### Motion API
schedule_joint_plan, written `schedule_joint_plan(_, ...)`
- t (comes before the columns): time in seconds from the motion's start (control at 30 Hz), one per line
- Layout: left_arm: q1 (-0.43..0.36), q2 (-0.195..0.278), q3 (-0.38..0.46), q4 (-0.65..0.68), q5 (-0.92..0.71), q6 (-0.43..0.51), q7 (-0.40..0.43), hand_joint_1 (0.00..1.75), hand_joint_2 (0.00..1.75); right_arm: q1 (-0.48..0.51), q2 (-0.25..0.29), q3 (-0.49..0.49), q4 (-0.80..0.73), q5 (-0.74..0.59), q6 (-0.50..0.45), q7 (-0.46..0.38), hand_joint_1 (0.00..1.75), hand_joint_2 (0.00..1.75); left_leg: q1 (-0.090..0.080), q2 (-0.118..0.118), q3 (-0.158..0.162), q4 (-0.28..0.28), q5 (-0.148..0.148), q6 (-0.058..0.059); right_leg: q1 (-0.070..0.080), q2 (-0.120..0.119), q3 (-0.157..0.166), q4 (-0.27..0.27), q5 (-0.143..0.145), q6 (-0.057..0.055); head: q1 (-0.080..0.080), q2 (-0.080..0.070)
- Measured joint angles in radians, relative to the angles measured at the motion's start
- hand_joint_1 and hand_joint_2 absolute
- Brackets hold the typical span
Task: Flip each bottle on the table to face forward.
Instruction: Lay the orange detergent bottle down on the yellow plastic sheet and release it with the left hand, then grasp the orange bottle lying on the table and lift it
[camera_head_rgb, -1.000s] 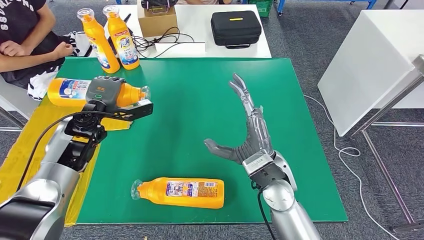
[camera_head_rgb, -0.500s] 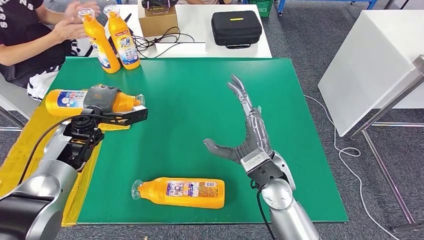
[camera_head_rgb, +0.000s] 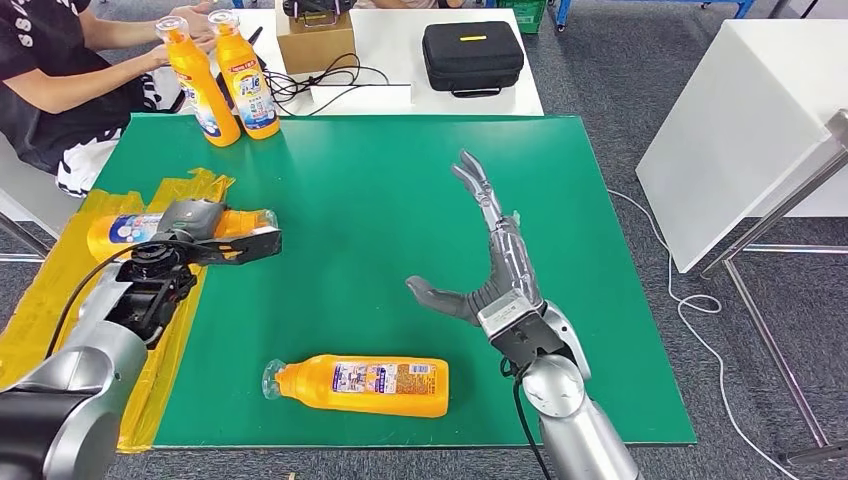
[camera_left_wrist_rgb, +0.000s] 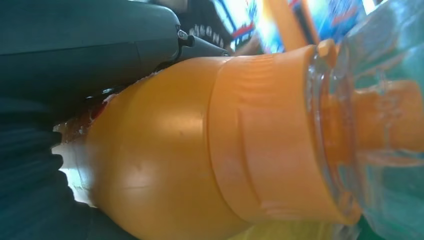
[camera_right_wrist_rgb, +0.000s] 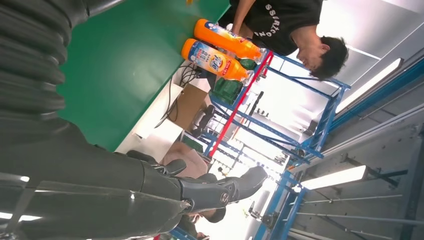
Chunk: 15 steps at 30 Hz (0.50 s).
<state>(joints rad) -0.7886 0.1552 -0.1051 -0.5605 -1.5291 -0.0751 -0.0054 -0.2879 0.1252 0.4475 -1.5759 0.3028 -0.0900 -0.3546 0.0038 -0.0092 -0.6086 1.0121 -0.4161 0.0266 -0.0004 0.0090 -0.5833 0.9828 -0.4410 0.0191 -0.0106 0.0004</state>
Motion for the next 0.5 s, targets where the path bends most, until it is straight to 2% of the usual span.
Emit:
schedule_joint_plan(0.2, 0.007, -0.005, 0.038, 0.072, 0.044, -0.017, -0.099, 1.75, 1.75, -0.003, 0.000, 0.000, 0.013, 0.001, -0.002, 0.007, 0.00, 1.75, 0.000, 0.000, 0.000, 0.000, 0.000, 0.000, 0.000, 0.000, 0.000, 0.000, 0.000, 0.000, 0.000, 0.000)
schedule_joint_plan(0.37, 0.010, -0.019, 0.050, 0.108, 0.053, -0.046, -0.120, 1.75, 1.75, -0.005, 0.000, 0.000, 0.029, 0.009, -0.009, 0.006, 0.00, 1.75, -0.001, 0.000, 0.000, 0.000, 0.000, 0.000, 0.000, 0.000, 0.000, 0.000, 0.000, 0.000, 0.000, 0.000)
schedule_joint_plan(0.4, 0.010, -0.022, 0.050, 0.114, 0.053, -0.055, -0.119, 1.62, 1.75, -0.006, 0.000, 0.000, 0.032, 0.011, -0.010, 0.005, 0.00, 1.75, -0.001, 0.000, 0.000, 0.000, 0.000, 0.000, 0.000, 0.000, 0.000, 0.000, 0.000, 0.000, 0.000, 0.000)
schedule_joint_plan(0.5, 0.009, -0.029, 0.051, 0.130, 0.052, -0.072, -0.115, 0.35, 1.75, -0.009, 0.000, -0.003, 0.042, 0.014, -0.017, 0.003, 0.00, 1.75, -0.001, 0.000, 0.000, 0.000, 0.000, 0.000, 0.000, 0.000, 0.000, 0.000, 0.000, 0.000, 0.000, 0.000)
